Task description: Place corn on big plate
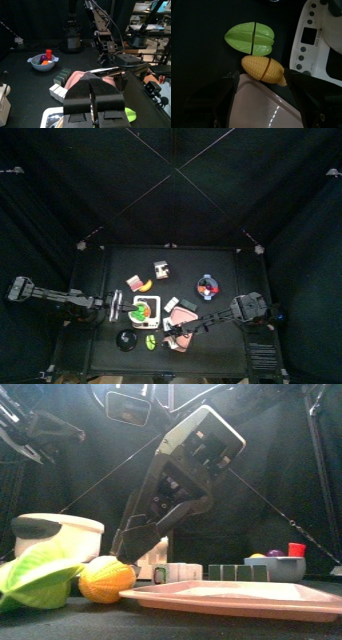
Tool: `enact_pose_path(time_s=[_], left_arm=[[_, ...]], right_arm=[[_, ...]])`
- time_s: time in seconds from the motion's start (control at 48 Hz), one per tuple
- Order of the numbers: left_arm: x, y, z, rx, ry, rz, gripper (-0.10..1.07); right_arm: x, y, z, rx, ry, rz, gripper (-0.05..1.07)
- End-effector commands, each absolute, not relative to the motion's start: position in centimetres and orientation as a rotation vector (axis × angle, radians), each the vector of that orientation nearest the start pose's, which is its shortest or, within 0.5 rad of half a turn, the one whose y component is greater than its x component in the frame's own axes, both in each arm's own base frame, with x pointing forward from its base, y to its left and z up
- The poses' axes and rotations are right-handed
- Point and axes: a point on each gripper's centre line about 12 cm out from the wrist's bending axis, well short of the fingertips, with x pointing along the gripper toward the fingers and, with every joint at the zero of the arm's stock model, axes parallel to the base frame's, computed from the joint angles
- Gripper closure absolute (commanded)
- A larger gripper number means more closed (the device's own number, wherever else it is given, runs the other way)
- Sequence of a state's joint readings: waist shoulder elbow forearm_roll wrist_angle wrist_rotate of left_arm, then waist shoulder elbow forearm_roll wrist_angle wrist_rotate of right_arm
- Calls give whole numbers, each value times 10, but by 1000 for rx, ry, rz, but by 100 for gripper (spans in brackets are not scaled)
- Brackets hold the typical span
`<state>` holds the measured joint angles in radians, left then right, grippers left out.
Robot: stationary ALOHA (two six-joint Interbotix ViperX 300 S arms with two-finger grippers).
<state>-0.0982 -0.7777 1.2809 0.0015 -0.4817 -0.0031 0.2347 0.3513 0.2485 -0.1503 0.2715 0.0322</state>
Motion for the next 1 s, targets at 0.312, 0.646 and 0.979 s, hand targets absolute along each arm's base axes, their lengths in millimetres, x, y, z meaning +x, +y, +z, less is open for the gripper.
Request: enact_pose_path(time_s=[0.312, 0.646, 0.979], left_arm=[[214, -21, 241, -5, 2, -100, 101], [214, -22, 242, -3, -1, -100, 101], [214, -21, 241, -5, 0, -100, 101]], right_arm=[[484, 115, 137, -289, 804, 251, 3], [486, 112, 129, -285, 830, 243, 6], [485, 112, 128, -286, 836, 243, 38]])
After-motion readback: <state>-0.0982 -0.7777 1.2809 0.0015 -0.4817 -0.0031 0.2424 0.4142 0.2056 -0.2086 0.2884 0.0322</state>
